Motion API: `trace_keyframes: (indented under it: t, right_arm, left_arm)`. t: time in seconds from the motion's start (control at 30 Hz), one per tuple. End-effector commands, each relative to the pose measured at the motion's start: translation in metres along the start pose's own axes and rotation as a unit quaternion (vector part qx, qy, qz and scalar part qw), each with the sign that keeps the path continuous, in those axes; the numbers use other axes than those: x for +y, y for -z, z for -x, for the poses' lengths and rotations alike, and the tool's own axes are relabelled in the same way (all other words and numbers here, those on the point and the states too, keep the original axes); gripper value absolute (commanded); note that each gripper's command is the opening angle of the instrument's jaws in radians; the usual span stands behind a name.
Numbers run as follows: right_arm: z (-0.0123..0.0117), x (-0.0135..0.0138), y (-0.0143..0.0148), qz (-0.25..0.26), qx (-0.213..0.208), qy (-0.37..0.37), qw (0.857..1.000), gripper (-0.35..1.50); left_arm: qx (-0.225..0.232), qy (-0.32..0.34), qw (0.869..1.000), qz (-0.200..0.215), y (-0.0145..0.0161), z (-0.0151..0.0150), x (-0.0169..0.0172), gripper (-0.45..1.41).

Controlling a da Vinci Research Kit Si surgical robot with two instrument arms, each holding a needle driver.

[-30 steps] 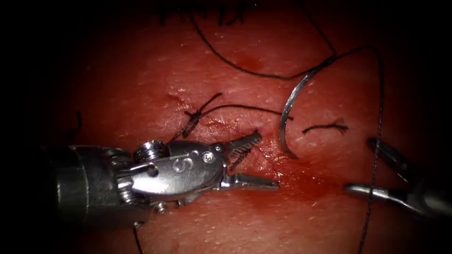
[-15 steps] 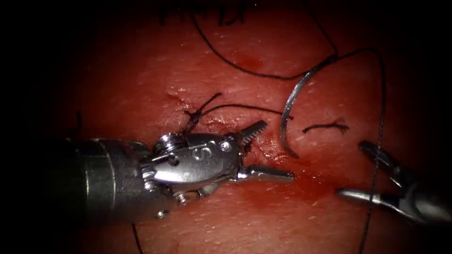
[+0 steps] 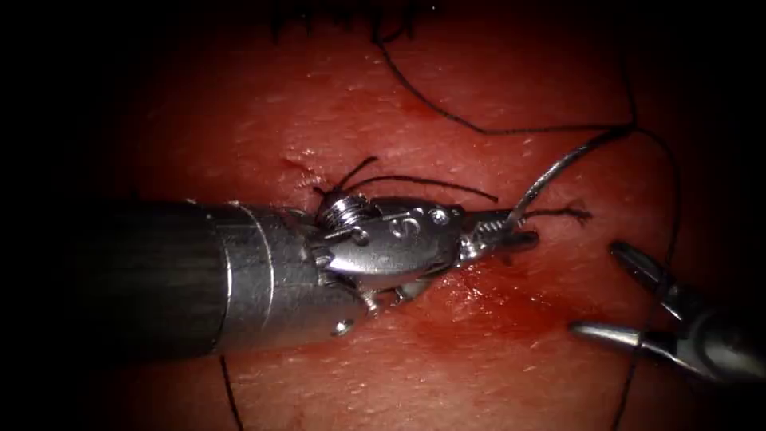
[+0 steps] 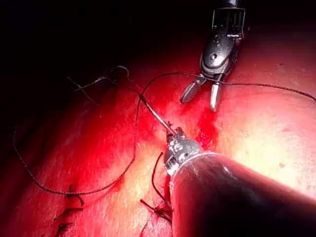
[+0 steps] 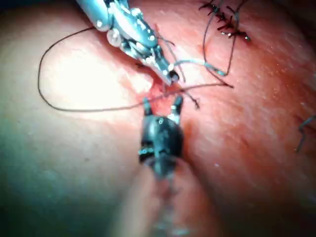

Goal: Wound Closure

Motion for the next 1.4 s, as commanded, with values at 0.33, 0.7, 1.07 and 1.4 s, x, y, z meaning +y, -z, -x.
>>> trace_keyframes:
  t: [0.33, 0.7, 1.07, 1.4]
  right_arm:
    - [0.0003, -0.0008, -0.0007, -0.038, 0.050, -0.027, 0.998, 1.31]
    - [-0.0018, 0.0028, -0.0024, -0.124, 0.124, -0.071, 0.982, 1.21]
    - [-0.0026, 0.0039, -0.0063, -0.191, 0.198, -0.084, 0.958, 1.18]
    - [-0.0039, 0.0039, -0.0080, -0.205, 0.237, -0.098, 0.945, 1.15]
  left_arm:
    - [-0.007, -0.006, 0.996, 0.090, 0.0037, -0.0010, -0.0007, -0.45]
    - [-0.044, 0.095, 0.959, 0.263, 0.0060, -0.0029, -0.0010, -0.45]
    - [-0.041, 0.141, 0.886, 0.440, 0.0043, -0.0032, -0.0015, -0.45]
    - [-0.018, 0.172, 0.831, 0.529, 0.0033, -0.0037, -0.0015, -0.45]
